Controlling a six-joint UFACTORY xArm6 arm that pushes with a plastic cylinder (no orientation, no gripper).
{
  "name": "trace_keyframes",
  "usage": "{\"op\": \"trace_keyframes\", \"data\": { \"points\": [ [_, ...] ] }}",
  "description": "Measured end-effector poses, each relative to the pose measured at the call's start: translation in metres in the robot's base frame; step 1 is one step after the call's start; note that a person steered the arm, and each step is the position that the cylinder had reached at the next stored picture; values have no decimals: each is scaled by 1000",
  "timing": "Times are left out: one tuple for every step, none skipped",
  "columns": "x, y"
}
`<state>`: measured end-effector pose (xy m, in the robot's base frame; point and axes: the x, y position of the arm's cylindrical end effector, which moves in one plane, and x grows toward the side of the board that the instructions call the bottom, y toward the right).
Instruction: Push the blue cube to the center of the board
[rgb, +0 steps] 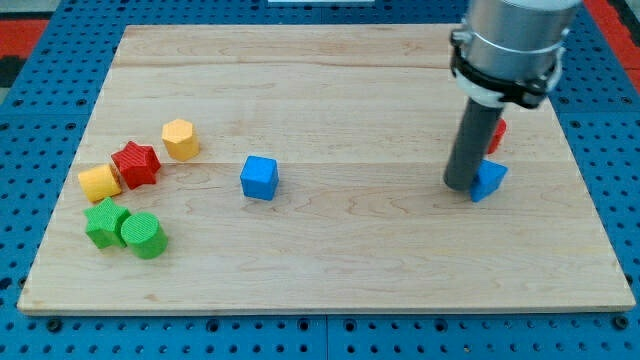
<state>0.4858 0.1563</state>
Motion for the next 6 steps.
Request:
{"op": "trace_keyframes", "data": {
  "points": [
    [19,22],
    [11,36],
    [-11,35],
    [21,2],
    [90,-81],
    [78,-171]
  ]
}}
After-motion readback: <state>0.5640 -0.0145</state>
